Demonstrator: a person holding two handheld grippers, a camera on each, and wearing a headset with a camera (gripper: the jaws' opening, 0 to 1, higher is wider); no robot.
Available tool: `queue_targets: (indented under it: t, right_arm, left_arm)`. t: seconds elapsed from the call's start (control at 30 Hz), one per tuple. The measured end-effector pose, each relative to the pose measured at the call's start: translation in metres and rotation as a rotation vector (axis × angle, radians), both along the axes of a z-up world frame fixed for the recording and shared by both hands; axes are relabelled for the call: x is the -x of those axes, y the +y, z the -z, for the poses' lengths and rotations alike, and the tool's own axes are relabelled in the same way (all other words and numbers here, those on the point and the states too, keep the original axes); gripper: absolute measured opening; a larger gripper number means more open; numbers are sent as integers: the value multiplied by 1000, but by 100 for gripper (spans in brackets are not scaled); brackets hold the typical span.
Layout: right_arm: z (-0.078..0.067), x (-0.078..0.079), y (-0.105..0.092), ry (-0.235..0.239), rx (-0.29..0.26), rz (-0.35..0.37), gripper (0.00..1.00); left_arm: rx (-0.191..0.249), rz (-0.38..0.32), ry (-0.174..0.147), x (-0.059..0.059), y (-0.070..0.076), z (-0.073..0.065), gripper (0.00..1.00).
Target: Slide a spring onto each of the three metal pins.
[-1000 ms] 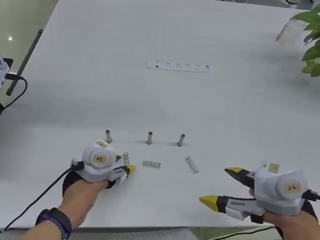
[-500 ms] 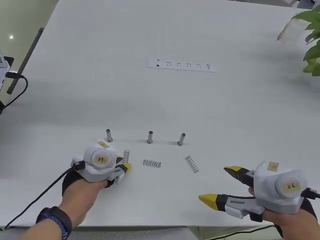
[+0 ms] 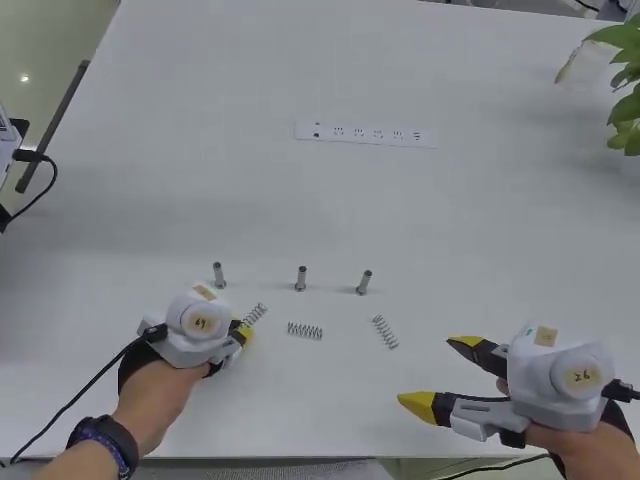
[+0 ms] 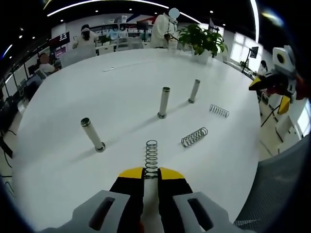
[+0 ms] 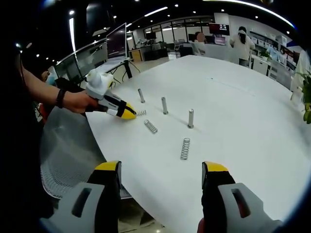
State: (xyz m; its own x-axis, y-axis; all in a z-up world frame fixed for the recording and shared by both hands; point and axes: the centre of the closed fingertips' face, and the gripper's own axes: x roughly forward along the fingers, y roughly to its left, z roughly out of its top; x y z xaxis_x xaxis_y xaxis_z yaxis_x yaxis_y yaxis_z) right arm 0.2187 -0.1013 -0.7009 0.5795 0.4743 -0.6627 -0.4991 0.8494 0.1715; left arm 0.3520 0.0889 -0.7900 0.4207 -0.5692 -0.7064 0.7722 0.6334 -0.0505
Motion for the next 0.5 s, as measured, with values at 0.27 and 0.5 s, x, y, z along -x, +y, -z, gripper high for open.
queue_targets:
  t: [0.27, 0.5]
  right_arm:
    - [0, -3, 4, -4, -5, -11, 65]
    - [1, -6, 10, -6, -12, -25, 64]
  left_arm:
    - [-2, 18, -1, 1, 5, -4, 2]
    - [4, 30, -13, 0, 12, -13, 2]
